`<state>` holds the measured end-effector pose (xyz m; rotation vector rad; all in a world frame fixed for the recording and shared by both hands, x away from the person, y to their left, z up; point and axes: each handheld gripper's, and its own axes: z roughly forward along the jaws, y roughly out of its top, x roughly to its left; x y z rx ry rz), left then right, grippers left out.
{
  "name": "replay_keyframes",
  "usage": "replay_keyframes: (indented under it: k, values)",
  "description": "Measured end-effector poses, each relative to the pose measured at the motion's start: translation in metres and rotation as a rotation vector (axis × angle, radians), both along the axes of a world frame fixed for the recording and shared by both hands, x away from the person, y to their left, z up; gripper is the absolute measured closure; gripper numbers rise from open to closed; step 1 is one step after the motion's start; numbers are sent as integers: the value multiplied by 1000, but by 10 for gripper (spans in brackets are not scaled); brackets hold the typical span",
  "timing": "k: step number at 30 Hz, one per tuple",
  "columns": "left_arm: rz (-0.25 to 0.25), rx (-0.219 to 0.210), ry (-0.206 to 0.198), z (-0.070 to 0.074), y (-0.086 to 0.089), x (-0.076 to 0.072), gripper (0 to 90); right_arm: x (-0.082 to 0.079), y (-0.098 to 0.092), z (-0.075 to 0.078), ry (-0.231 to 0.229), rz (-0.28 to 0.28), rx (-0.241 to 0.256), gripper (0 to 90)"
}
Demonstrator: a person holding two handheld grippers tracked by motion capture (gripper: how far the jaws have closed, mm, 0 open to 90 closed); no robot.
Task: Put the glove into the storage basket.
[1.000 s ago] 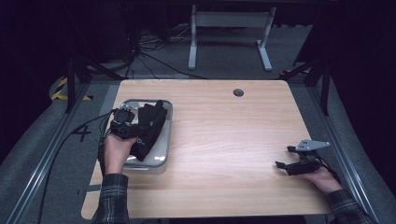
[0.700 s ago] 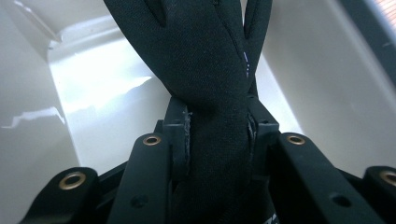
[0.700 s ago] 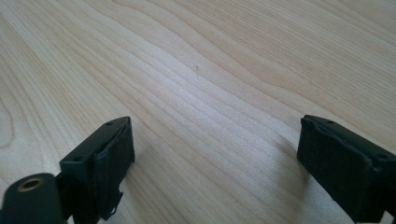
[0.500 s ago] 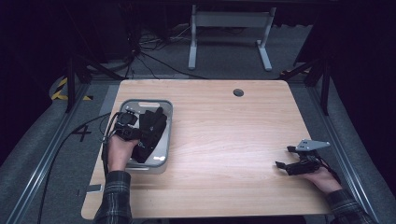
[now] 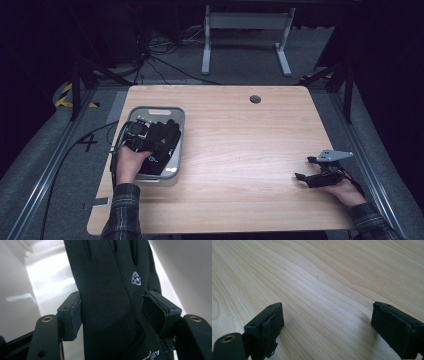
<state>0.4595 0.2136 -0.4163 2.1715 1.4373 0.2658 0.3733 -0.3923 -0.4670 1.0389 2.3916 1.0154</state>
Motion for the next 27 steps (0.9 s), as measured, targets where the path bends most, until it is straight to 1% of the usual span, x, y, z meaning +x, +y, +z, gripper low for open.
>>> replay_keyframes:
  k: [1,3,4,5,7,8,10,12,13,14,16,17,18,19,20,21,22,23,24,25,27]
  values:
    - [4,-8,-11,2,1,-1,344,0,0,0,0,0,0,115]
    - [12,-4,-27,6,2,-2,332,0,0,0,0,0,0,115]
    - [12,-4,-27,6,2,-2,319,0,0,0,0,0,0,115]
    - [21,-13,-45,10,3,-3,319,0,0,0,0,0,0,115]
    - [33,-17,-70,15,3,-5,277,0,0,0,0,0,0,115]
    - [29,-22,-83,17,4,-6,258,0,0,0,0,0,0,114]
    - [33,-22,-91,22,3,-8,212,0,0,0,0,0,0,114]
    - [21,-29,-104,27,0,-9,172,0,0,0,0,0,0,114]
    - [10,-43,-116,31,-4,-11,150,0,0,0,0,0,0,115]
    - [10,-43,-116,31,-4,-11,141,0,0,0,0,0,0,115]
    - [-6,-49,-134,35,-10,-12,128,0,0,0,0,0,0,114]
    - [-8,-53,-137,37,-14,-13,118,0,0,0,0,0,0,115]
    - [-21,-52,-139,39,-17,-13,108,0,0,0,0,0,0,115]
    - [-34,-68,-152,42,-23,-14,95,0,0,0,0,0,0,115]
    - [-40,-81,-159,44,-26,-15,92,0,0,0,0,0,0,114]
    - [-55,-81,-163,45,-30,-16,91,0,0,0,0,0,0,114]
    - [-55,-84,-164,47,-33,-17,88,0,0,0,0,0,0,115]
    - [-69,-77,-167,49,-38,-17,82,0,0,0,0,0,0,115]
    - [-69,-77,-167,49,-38,-17,78,0,0,0,0,0,0,115]
    - [-91,-92,-174,53,-48,-19,77,0,0,0,0,0,0,114]
    - [-108,-99,-182,57,-55,-21,78,0,0,0,0,0,0,115]
